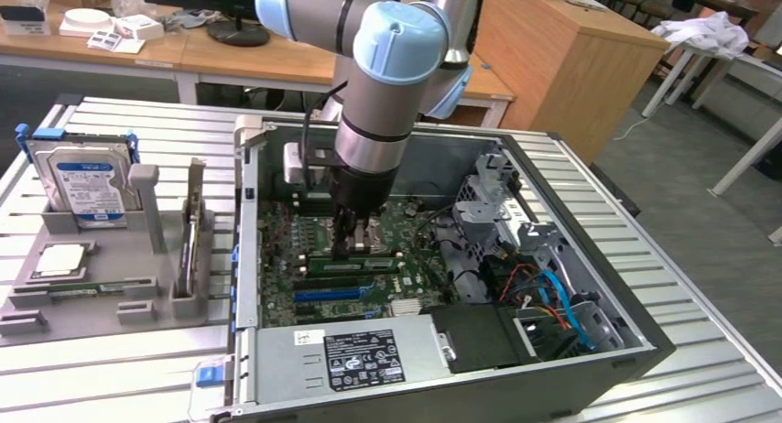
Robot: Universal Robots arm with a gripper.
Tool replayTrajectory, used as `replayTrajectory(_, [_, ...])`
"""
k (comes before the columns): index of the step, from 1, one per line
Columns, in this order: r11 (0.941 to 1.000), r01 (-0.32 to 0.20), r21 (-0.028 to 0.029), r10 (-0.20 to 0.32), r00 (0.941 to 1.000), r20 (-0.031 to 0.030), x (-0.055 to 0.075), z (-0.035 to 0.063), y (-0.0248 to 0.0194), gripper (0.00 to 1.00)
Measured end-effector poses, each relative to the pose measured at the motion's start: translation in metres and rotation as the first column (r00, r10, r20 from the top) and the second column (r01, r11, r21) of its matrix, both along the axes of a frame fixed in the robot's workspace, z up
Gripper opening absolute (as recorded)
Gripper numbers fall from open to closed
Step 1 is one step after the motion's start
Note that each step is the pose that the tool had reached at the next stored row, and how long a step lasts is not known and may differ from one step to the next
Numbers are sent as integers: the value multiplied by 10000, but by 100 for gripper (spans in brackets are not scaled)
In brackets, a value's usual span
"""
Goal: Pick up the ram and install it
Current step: 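Press down the ram until it locks into place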
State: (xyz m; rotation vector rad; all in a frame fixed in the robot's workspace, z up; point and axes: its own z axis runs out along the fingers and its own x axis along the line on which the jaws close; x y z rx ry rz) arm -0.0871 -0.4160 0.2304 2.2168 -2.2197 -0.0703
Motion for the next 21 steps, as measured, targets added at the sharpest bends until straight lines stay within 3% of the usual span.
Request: replayTrajectory(21, [10000,0,2,0,10000,0,-1,-29,0,11])
